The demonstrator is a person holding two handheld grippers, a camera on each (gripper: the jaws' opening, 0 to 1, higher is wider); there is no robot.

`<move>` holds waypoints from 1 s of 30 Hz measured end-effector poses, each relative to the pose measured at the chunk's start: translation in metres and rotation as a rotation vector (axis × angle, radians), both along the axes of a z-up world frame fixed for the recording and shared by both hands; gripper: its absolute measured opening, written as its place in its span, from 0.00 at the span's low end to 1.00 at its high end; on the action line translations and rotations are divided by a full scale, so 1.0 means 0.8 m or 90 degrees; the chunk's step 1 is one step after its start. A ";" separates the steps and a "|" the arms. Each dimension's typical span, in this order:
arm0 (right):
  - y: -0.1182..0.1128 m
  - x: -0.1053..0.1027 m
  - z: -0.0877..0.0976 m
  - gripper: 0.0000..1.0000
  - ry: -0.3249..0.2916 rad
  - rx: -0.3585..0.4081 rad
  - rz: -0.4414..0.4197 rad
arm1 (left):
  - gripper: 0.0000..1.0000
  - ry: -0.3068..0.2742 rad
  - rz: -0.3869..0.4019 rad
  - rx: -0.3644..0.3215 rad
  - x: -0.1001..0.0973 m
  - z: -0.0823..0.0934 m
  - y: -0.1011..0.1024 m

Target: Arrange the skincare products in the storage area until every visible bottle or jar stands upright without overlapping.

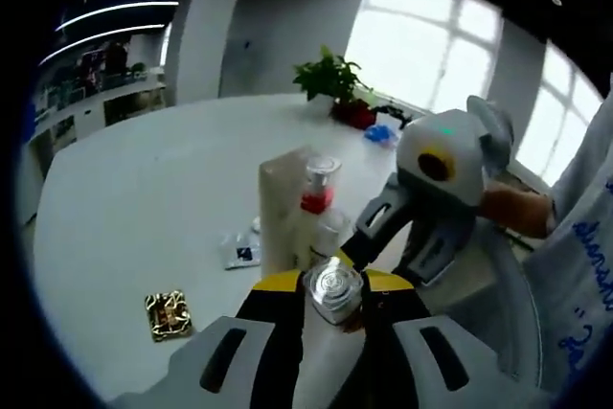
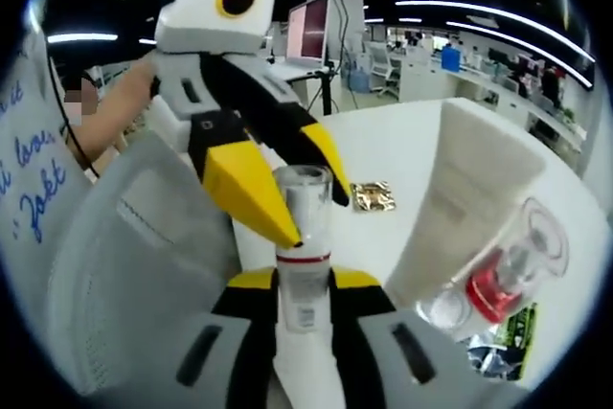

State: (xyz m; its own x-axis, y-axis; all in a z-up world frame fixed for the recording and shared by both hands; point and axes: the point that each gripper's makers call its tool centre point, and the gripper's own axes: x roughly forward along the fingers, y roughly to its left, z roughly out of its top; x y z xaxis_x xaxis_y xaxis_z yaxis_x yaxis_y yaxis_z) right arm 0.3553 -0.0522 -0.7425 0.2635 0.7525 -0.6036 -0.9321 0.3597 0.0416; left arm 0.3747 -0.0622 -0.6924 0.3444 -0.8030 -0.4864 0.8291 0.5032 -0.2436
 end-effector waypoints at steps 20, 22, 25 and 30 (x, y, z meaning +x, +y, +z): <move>-0.016 -0.006 -0.003 0.21 0.003 -0.013 -0.020 | 0.19 -0.034 0.023 0.083 0.019 -0.028 0.010; -0.018 -0.006 -0.004 0.21 0.004 -0.014 -0.023 | 0.19 -0.046 0.031 0.099 0.022 -0.030 0.011; -0.020 -0.007 -0.004 0.21 0.006 -0.014 -0.027 | 0.19 -0.058 0.034 0.120 0.025 -0.036 0.012; -0.024 -0.007 -0.005 0.21 0.007 -0.014 -0.035 | 0.20 -0.068 0.041 0.129 0.027 -0.040 0.011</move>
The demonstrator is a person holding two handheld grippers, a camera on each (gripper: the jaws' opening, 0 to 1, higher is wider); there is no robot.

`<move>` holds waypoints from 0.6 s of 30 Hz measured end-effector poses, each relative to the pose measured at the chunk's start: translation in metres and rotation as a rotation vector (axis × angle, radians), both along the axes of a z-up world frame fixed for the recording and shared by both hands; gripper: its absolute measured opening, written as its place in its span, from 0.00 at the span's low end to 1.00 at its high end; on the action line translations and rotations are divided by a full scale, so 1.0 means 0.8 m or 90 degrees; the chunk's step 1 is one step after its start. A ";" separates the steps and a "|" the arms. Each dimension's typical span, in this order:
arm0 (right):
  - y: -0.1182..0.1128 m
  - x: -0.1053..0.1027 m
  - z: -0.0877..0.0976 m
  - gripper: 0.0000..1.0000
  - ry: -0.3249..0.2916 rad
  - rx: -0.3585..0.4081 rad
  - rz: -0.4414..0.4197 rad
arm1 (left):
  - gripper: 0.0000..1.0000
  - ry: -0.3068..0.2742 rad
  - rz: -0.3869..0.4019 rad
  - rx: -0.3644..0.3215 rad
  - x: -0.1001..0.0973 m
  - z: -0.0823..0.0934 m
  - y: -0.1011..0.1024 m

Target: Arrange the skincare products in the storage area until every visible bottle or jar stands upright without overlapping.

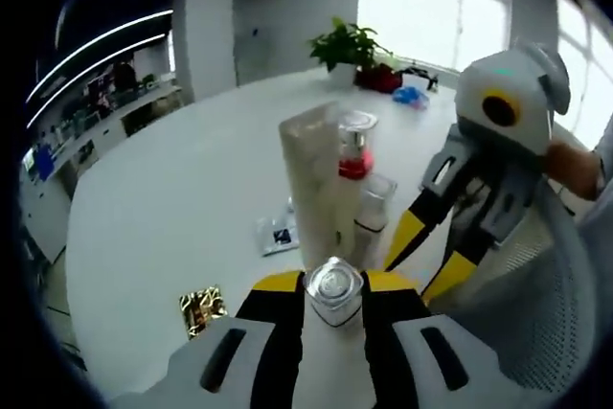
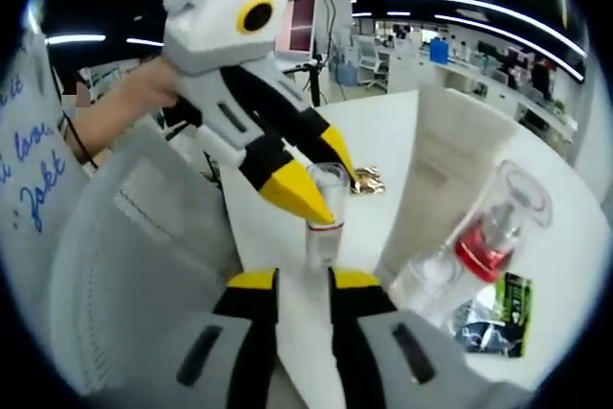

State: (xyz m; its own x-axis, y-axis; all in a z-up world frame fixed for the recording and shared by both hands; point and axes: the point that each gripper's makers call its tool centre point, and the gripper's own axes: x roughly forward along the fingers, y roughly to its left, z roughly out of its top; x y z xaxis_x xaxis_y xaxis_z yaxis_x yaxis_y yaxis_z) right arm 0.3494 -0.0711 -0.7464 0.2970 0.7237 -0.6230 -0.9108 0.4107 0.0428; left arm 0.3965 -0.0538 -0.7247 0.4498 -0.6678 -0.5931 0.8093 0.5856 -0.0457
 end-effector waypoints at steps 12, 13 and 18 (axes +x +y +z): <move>-0.007 0.001 0.002 0.21 0.000 0.000 -0.014 | 0.20 -0.018 0.011 0.007 0.007 -0.001 0.003; -0.007 0.000 0.001 0.21 0.001 0.000 -0.015 | 0.20 -0.016 0.011 0.004 0.007 -0.001 0.003; -0.008 0.000 0.001 0.21 0.002 0.001 -0.018 | 0.22 -0.011 0.003 -0.002 0.006 -0.002 -0.001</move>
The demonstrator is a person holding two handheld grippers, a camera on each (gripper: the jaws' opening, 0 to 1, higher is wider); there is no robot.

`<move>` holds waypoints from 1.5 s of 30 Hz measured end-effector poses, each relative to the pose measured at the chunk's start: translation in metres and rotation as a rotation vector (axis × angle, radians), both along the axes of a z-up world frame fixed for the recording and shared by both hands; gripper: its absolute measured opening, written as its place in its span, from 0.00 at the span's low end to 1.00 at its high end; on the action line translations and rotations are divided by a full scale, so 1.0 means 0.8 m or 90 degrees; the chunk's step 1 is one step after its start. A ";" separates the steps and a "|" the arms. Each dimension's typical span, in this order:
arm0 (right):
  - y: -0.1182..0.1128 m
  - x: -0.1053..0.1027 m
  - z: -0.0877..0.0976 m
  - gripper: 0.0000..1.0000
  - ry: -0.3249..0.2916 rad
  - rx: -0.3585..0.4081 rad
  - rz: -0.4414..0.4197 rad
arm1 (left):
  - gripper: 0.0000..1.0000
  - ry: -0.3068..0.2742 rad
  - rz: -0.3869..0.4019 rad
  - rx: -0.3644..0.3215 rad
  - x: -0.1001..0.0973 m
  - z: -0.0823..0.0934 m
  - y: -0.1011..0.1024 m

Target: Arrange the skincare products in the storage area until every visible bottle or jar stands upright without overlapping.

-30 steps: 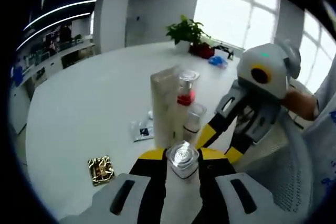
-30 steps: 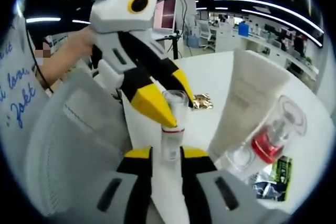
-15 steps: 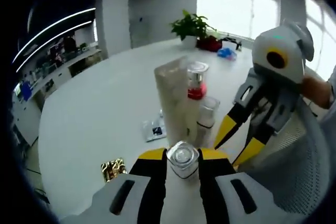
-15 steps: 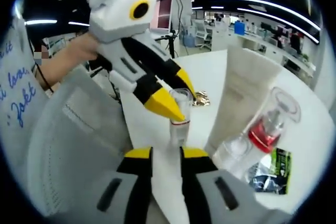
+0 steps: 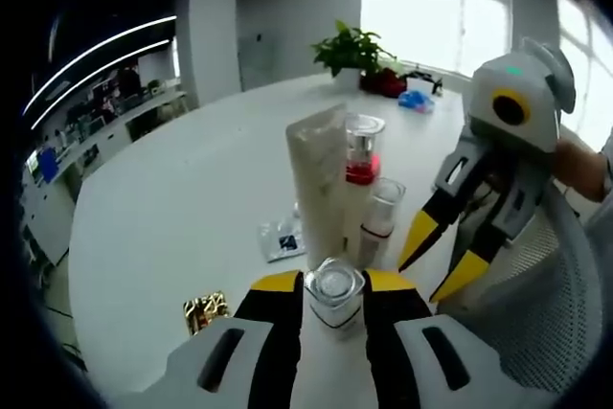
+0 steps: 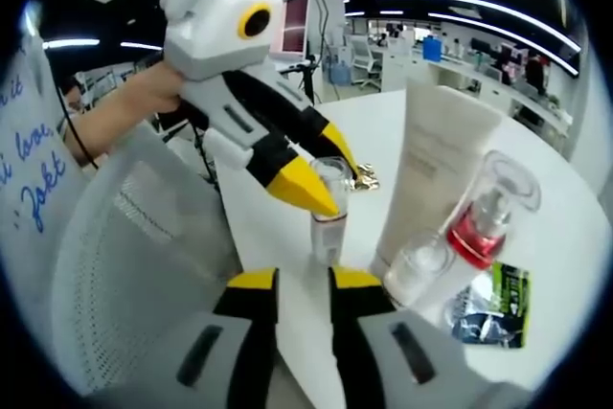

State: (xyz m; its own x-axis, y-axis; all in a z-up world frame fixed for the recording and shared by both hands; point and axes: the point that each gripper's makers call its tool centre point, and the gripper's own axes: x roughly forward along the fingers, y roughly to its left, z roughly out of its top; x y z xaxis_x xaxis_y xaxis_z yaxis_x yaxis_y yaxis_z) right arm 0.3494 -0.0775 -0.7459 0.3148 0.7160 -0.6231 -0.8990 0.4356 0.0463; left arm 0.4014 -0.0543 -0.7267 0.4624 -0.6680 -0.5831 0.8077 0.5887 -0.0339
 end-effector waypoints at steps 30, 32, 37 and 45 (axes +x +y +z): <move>-0.018 -0.002 -0.010 0.21 0.013 -0.006 -0.025 | 0.29 0.021 -0.026 0.031 -0.009 -0.014 0.013; -0.021 -0.002 -0.010 0.21 0.014 -0.005 -0.029 | 0.29 0.027 -0.036 0.044 -0.012 -0.020 0.015; -0.028 -0.002 -0.011 0.21 0.020 -0.006 -0.038 | 0.29 0.034 -0.048 0.061 -0.016 -0.028 0.018; -0.041 -0.002 -0.015 0.21 0.025 -0.011 -0.055 | 0.25 0.058 -0.062 0.093 -0.020 -0.045 0.024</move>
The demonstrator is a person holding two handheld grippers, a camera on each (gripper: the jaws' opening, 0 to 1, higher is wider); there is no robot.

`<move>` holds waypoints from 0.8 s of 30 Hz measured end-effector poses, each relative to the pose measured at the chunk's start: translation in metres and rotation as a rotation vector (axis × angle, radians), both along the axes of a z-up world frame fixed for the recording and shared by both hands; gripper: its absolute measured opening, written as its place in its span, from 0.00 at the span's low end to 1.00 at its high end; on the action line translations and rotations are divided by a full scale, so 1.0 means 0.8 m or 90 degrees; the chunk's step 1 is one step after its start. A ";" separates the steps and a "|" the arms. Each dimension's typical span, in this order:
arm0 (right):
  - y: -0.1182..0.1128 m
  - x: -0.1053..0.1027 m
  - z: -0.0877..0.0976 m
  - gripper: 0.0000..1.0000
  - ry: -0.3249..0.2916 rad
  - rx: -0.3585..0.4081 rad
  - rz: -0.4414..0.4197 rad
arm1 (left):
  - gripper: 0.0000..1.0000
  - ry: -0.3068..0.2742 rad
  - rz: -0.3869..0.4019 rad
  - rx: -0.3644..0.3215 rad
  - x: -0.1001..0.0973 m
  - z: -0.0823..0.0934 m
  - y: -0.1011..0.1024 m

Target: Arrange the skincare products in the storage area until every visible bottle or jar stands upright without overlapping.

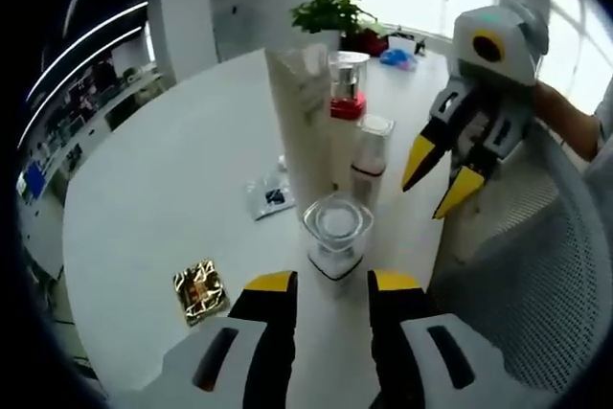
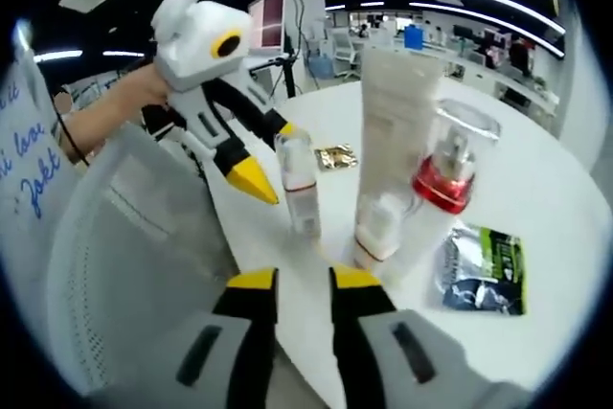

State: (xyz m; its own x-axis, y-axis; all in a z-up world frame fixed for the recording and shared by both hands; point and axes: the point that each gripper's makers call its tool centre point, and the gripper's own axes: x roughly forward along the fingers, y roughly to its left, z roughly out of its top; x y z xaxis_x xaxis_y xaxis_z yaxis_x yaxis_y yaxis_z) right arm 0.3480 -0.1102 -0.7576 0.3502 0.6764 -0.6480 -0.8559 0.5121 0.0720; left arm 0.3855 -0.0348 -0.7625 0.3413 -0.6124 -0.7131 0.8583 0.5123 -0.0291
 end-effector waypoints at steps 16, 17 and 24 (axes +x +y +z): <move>-0.036 0.027 -0.007 0.21 0.003 -0.020 -0.078 | 0.20 0.025 -0.011 0.030 0.000 -0.019 0.002; -0.036 0.027 -0.007 0.21 0.003 -0.020 -0.079 | 0.19 0.025 -0.011 0.030 0.000 -0.020 0.001; -0.034 0.036 -0.008 0.21 0.005 -0.013 -0.090 | 0.17 0.029 -0.016 0.030 0.002 -0.020 -0.003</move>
State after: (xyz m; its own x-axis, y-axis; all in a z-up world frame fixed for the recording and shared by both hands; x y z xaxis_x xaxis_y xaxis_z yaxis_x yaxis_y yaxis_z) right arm 0.3768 -0.1372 -0.7641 0.4367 0.6066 -0.6643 -0.7743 0.6294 0.0657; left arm 0.3869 -0.0369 -0.7788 0.2930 -0.5861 -0.7554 0.8696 0.4918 -0.0443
